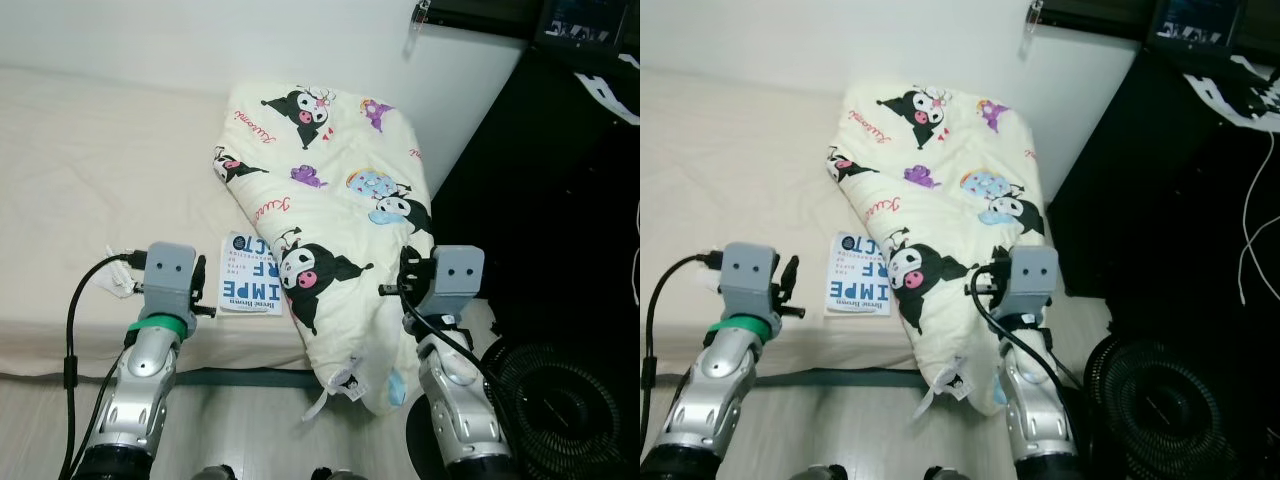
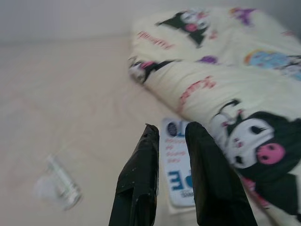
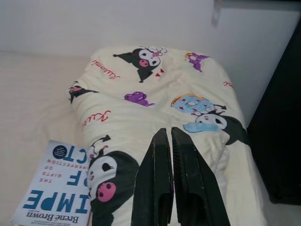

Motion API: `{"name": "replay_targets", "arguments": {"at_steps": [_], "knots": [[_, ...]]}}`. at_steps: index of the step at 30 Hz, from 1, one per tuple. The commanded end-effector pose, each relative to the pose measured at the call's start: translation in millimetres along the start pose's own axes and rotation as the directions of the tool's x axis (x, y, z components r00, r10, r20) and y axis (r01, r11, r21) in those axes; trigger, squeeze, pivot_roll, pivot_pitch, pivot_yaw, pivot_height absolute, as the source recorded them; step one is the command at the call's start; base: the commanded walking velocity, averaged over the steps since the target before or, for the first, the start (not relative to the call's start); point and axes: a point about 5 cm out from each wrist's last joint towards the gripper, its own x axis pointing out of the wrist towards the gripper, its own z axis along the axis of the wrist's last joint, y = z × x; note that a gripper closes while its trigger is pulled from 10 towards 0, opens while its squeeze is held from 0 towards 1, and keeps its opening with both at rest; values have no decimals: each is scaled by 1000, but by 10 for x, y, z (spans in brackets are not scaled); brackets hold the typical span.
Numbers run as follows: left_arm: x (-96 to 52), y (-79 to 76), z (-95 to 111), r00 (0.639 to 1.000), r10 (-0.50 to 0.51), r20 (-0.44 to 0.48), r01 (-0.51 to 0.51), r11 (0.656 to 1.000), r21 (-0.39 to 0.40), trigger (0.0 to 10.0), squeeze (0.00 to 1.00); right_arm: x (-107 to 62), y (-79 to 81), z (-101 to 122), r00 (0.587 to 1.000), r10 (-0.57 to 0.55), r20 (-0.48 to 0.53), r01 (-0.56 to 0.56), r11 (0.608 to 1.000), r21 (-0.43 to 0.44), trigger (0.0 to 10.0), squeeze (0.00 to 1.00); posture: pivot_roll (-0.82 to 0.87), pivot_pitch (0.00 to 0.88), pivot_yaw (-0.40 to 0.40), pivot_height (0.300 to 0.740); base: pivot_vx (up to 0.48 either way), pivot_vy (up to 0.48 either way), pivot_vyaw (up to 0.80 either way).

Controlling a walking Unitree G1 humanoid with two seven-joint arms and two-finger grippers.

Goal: Clean up the room

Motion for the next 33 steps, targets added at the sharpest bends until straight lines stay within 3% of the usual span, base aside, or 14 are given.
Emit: {"name": "replay_targets", "arguments": {"at_steps": [1,11,33], "knots": [[-28,-56,-40,999,-35,-23,34,999,-14,10000,0,-42,-38,-23,1000,-10,-8,10,1000,8,10000,0,19,62,-43,740,0,0,0],[-73,-138,-105,994,-86,-63,84,996,-26,10000,0,-46,-65,-44,1000,-8,-26,7,1000,-18,10000,0,16,67,-56,740,0,0,0],[-106,-131,-142,996,-53,-78,53,999,1,10000,0,-98,-78,-76,999,-21,-45,20,1000,-20,10000,0,5,95,-57,740,0,0,0]]}}
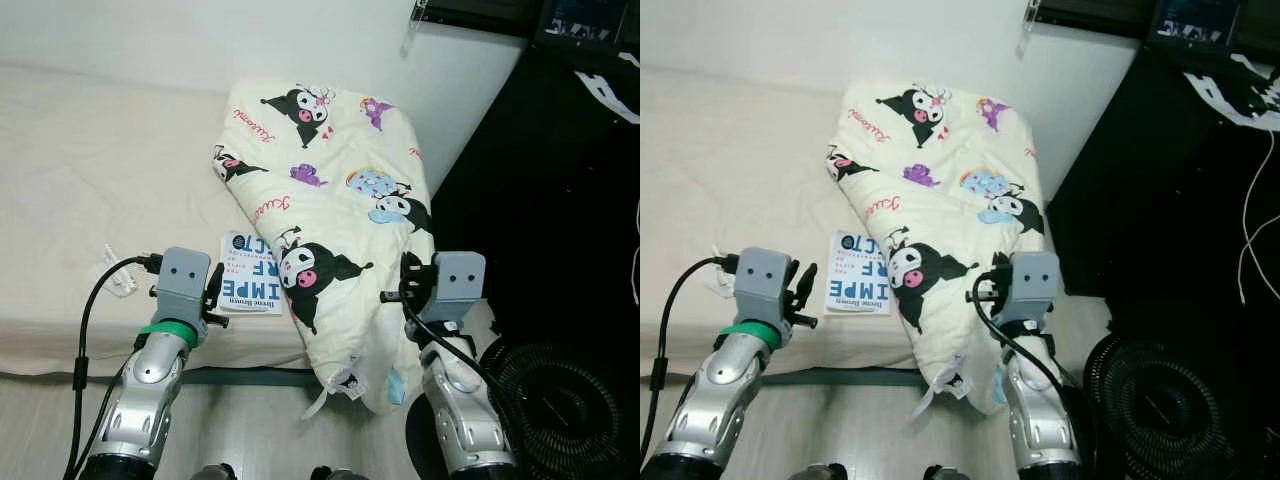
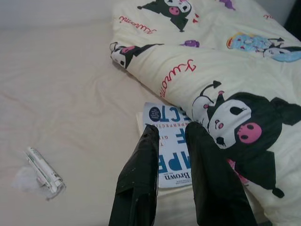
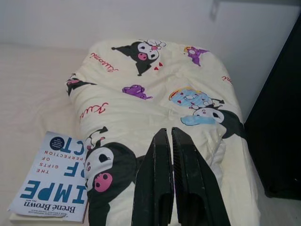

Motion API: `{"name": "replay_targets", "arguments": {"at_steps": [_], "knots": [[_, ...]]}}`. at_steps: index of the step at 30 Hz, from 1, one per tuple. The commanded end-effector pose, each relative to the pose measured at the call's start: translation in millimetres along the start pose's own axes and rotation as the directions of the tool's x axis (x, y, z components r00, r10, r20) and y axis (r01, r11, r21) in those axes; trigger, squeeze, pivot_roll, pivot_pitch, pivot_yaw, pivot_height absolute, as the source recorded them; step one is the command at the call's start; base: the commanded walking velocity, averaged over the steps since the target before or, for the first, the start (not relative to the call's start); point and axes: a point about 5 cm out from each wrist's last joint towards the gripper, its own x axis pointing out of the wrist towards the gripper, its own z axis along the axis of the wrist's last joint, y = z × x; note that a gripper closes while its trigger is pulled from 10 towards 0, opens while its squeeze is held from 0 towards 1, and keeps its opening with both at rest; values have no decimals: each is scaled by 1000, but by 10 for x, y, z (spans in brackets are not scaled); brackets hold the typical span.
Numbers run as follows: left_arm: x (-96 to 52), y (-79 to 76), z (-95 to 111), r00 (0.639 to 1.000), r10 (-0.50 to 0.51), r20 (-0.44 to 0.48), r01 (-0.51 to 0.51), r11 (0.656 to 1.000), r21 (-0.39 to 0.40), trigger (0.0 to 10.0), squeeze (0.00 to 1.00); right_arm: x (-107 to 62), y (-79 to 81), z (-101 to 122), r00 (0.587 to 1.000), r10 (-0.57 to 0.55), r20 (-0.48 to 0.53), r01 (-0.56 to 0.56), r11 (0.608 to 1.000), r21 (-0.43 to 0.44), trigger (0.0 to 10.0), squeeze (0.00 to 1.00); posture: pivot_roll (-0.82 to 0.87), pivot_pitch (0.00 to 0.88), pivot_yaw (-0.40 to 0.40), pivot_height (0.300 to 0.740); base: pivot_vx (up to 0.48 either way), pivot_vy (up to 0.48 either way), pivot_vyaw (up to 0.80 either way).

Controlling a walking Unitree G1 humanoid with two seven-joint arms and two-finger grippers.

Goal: Clean up the room

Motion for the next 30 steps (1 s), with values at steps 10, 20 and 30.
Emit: {"name": "replay_targets", "arguments": {"at_steps": [10,20,30], "knots": [[-23,-62,-24,1000,-10,-19,10,1000,-7,10000,0,-42,6,-45,1000,2,-20,-2,1000,1,10000,0,14,96,-59,740,0,0,0],[-20,-63,-2,1000,-3,-16,2,1000,-18,10000,0,-75,-14,-65,999,-2,-40,1,1000,-13,10000,0,12,118,-60,740,0,0,0],[25,-104,13,1000,-5,-16,5,1000,-15,10000,0,7,-9,-40,999,18,-38,-19,999,-27,10000,0,15,108,-60,740,0,0,96]]}}
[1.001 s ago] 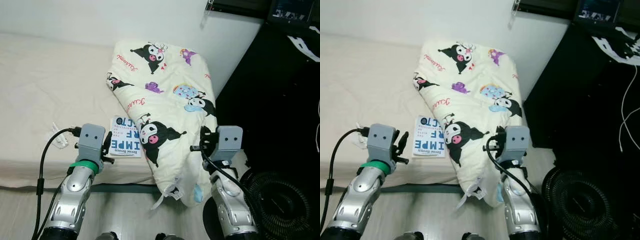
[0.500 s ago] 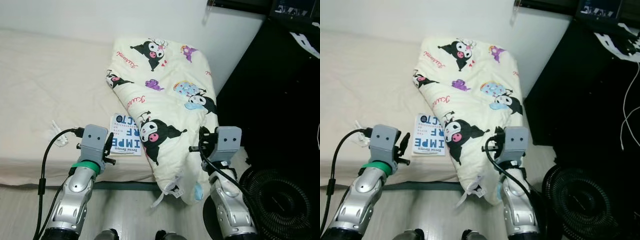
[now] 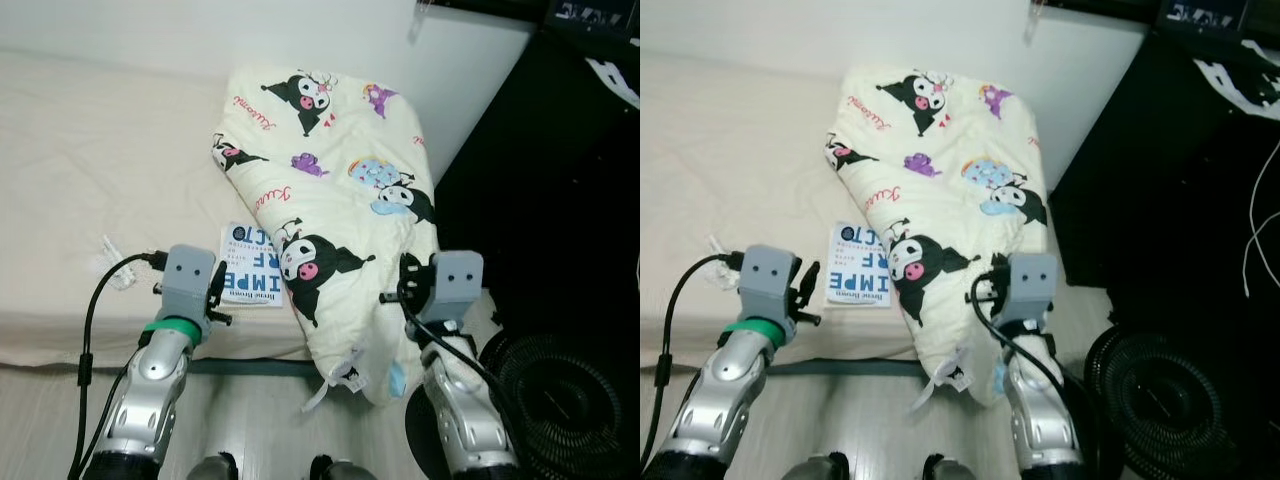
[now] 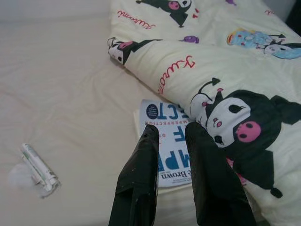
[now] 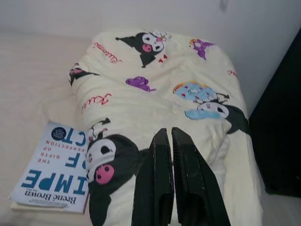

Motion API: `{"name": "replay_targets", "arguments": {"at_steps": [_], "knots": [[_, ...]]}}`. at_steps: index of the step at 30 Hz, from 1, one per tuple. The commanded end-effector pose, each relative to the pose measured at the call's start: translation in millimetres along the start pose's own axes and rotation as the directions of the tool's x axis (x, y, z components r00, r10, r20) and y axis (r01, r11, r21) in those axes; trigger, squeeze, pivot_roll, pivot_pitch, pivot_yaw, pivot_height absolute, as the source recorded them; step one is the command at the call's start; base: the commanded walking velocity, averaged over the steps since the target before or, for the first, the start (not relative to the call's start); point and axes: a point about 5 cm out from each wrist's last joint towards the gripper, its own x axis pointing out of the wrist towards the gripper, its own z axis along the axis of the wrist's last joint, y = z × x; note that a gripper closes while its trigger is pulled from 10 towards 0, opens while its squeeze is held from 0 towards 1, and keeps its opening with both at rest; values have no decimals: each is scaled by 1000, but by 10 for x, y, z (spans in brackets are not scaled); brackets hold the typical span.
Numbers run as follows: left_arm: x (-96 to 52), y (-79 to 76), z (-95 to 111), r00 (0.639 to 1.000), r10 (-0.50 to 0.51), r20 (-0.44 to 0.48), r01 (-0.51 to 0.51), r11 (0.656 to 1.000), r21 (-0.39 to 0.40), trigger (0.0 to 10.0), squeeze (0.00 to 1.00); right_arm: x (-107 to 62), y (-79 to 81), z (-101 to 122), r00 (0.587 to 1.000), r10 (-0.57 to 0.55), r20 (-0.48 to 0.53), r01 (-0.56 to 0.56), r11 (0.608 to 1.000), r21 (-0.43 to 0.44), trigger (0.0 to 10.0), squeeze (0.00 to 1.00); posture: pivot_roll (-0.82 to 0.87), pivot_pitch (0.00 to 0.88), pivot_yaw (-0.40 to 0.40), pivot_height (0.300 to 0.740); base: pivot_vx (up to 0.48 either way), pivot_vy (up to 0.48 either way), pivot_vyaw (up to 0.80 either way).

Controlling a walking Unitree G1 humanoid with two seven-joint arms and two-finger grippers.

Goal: Clean up the room

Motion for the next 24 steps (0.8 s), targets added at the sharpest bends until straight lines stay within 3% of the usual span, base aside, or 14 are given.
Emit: {"name": "replay_targets", "arguments": {"at_steps": [1,24], "knots": [[-30,-29,-67,1000,-8,-29,8,1000,-5,10000,0,-40,-8,-90,999,7,-44,-7,1000,0,10000,0,15,111,-56,740,0,0,794],[-27,31,-95,999,1,-43,0,1000,26,10000,0,-35,72,-147,997,40,-67,-40,999,7,10000,0,35,88,-42,740,0,0,799]]}}
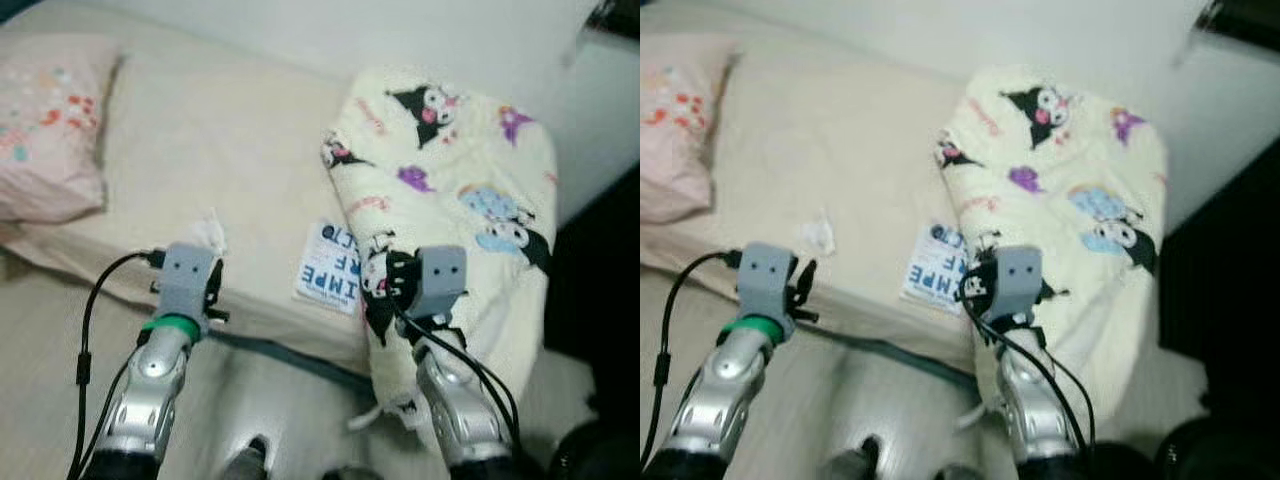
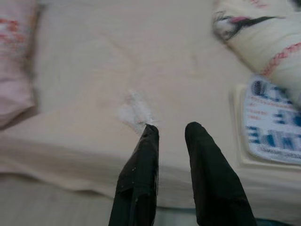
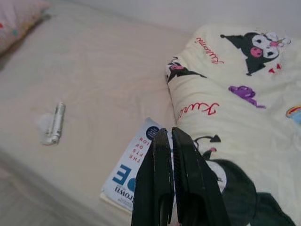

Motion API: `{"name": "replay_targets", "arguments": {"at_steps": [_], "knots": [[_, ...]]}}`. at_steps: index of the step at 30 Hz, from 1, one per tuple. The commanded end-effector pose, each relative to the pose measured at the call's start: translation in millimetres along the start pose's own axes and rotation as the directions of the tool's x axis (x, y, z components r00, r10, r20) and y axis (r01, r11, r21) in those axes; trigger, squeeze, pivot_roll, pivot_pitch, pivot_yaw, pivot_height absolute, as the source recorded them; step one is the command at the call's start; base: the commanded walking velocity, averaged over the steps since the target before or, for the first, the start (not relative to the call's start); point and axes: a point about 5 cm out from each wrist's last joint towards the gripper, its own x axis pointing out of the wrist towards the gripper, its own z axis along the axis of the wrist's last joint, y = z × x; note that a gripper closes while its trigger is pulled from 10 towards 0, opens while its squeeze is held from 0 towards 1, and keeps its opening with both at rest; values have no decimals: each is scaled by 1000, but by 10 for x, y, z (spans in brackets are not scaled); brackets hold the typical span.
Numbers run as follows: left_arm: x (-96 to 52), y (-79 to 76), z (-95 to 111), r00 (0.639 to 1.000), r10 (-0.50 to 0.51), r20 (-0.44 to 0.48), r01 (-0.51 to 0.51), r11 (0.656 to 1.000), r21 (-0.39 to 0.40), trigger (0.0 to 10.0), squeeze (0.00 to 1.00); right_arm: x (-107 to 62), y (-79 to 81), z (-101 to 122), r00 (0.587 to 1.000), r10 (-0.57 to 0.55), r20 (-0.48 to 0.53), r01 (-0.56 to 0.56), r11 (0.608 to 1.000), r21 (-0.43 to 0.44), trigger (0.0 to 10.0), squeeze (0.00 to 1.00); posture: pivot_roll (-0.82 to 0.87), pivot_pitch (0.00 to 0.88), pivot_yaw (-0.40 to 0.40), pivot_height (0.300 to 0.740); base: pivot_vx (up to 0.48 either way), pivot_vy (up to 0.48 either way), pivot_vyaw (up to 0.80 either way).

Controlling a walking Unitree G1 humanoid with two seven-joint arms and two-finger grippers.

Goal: Clean up the room

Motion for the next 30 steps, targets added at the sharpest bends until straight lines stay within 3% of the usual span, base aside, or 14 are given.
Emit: {"name": "replay_targets", "arguments": {"at_steps": [1,12,15,21,25,30], "knots": [[-27,10,-55,1000,1,-24,-1,1000,11,10000,0,-40,24,-68,1000,4,-24,-3,1000,7,10000,0,35,91,-41,740,0,0,794],[-54,40,-102,999,16,-45,-16,1000,11,10000,0,-58,6,-117,999,-9,-38,9,1000,4,10000,0,43,93,-38,740,0,0,794],[-48,28,-47,1000,6,-23,-6,1000,11,10000,0,-54,33,-105,999,7,-32,-7,1000,-3,10000,0,45,130,-36,740,0,0,794],[-57,42,-88,999,14,-42,-14,1000,8,10000,0,-52,19,-134,999,-8,-44,8,1000,3,10000,0,49,101,-37,740,0,0,794],[-48,8,-47,1000,0,-30,0,1000,6,10000,0,-25,17,-111,999,-5,-37,5,1000,-1,10000,0,49,134,-36,740,0,0,794],[-53,-26,-64,999,-9,-35,9,1000,4,10000,0,-30,-2,-132,999,-7,-44,7,1000,-7,10000,0,47,109,-37,740,0,0,793]]}}
